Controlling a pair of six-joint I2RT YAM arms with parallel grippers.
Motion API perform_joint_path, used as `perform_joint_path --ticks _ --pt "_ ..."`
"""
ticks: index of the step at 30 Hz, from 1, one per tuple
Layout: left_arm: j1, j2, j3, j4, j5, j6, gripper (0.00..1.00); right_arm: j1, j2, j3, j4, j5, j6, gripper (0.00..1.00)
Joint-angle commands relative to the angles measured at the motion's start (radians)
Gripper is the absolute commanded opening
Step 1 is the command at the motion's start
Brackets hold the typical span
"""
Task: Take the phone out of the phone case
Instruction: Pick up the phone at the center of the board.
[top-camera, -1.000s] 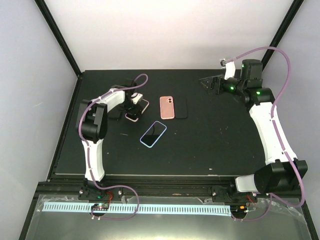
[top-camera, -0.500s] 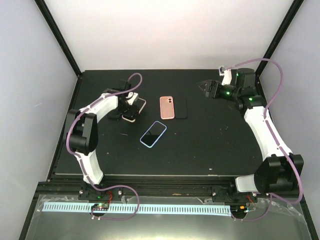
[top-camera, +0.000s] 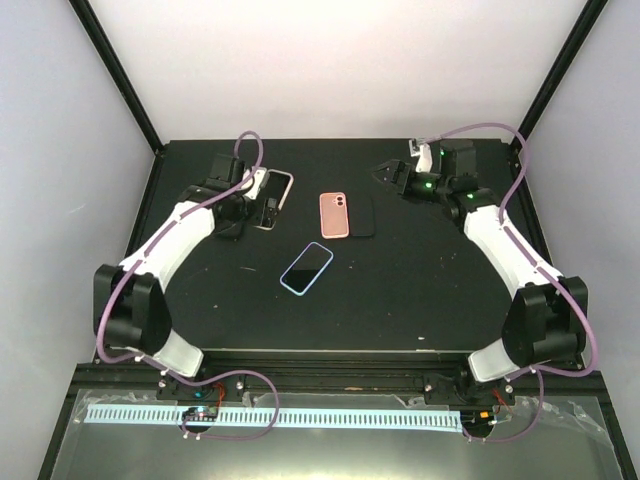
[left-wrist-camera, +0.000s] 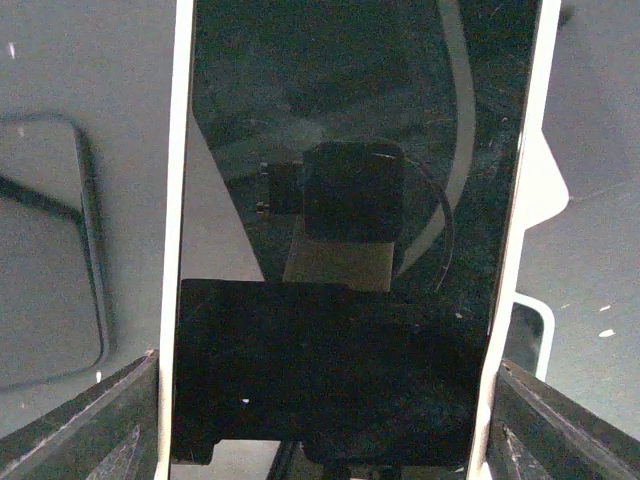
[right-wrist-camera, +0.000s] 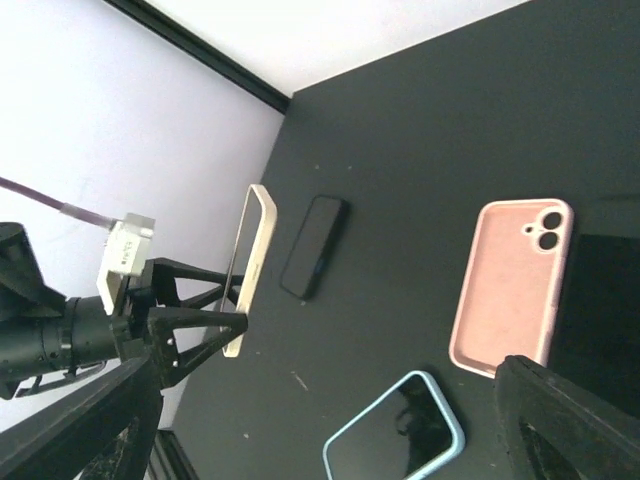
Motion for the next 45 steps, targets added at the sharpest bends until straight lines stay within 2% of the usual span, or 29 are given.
perform_joint_path --ticks 1,12,20,28,31,34,45 --pt "-0.029 -0.116 0.079 0.09 0.064 -0.058 0.4 0.032 -0.008 0.015 0.111 -0.004 0.101 0.9" --pt "-0.116 -0.231 0.186 0.131 0.062 -0.124 0.39 0.178 0.003 0.144 0.185 0.112 0.16 0.89" --pt "-0.19 -0.276 0.229 0.123 0.009 -0.126 0.39 0.278 0.026 0.232 0.139 0.176 0.127 0.87" --pt "-0.224 -0.286 0.244 0.121 0.0 -0.13 0.38 0.35 0.036 0.265 0.079 0.258 0.119 0.81" --pt "-0.239 -0.286 0.239 0.13 -0.009 -0.129 0.38 0.362 0.046 0.257 0.103 0.245 0.148 0.8" --pt "-0.242 -0.286 0.24 0.136 -0.015 -0.133 0.37 0.37 0.055 0.256 0.116 0.236 0.169 0.76" --pt "-0.282 -0.277 0.227 0.16 -0.025 -0.144 0.36 0.392 0.09 0.26 0.135 0.23 0.18 0.47"
